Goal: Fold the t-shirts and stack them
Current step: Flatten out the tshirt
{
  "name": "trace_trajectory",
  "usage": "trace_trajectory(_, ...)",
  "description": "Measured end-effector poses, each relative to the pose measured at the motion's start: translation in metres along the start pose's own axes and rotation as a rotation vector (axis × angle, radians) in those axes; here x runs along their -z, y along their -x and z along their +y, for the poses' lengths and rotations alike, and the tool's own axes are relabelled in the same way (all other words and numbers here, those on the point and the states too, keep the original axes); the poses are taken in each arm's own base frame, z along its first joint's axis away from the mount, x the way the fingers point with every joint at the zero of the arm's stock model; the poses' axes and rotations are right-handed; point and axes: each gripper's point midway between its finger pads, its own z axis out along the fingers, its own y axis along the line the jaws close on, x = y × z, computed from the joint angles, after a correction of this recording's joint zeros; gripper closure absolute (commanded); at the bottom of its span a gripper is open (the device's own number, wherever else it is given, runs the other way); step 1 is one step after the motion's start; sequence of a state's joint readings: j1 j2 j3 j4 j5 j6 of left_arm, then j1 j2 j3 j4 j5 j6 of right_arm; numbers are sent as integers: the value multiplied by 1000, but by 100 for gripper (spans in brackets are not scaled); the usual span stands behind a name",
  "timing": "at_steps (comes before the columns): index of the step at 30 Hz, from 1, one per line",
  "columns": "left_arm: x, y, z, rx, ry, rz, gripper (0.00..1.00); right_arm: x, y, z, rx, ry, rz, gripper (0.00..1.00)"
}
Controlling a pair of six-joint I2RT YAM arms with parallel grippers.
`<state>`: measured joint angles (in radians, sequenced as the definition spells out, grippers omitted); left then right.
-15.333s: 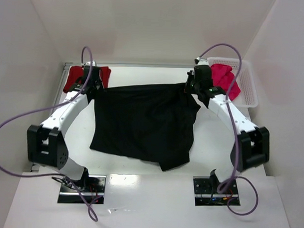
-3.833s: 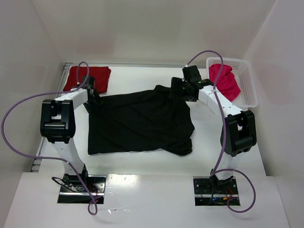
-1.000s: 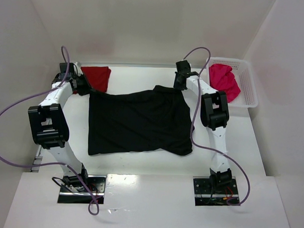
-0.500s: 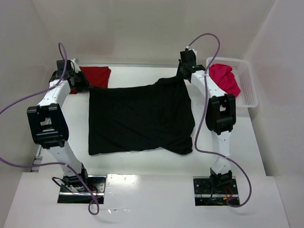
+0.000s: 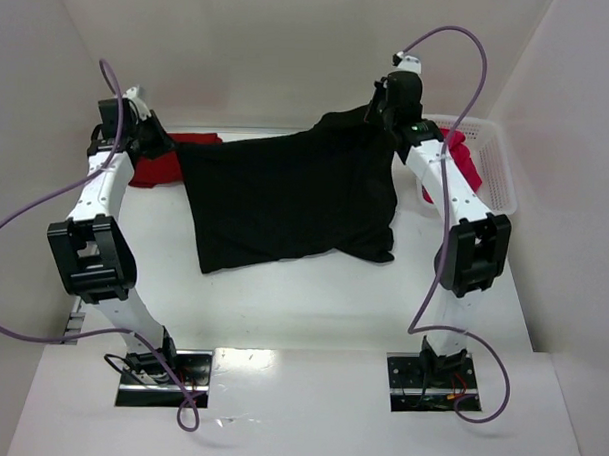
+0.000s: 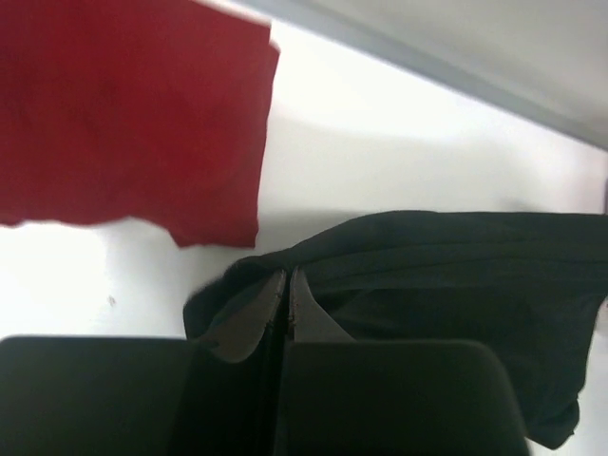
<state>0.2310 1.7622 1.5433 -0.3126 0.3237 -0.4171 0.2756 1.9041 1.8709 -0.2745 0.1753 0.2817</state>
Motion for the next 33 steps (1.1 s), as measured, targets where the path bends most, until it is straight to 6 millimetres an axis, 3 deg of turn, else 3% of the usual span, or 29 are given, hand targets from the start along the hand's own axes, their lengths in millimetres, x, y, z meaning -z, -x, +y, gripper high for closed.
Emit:
trace_trajectory(6,21,49,-24,-44,-32,-118,100,31,8,4,3,50,-29,100)
trace_trajectory(10,48,87,-47,-83,-62,-222,100,64,19,3,-1,74,-69,100)
trace_trajectory(17,118,140,-89,-149,-106,-404,100,135,90,13,-27,136,-268,100)
trace_trajectory(23,171,154,-112,-206,-122,-505,100,199,146,19,-44,189,-450,100)
trace_trajectory(26,190,161,-119,-230,-120,-544,100,220,161,19,-42,202,-503,100)
trace_trajectory(33,215,166,-130,-246,-134,-596,100,238,173,16,-39,192,-551,100)
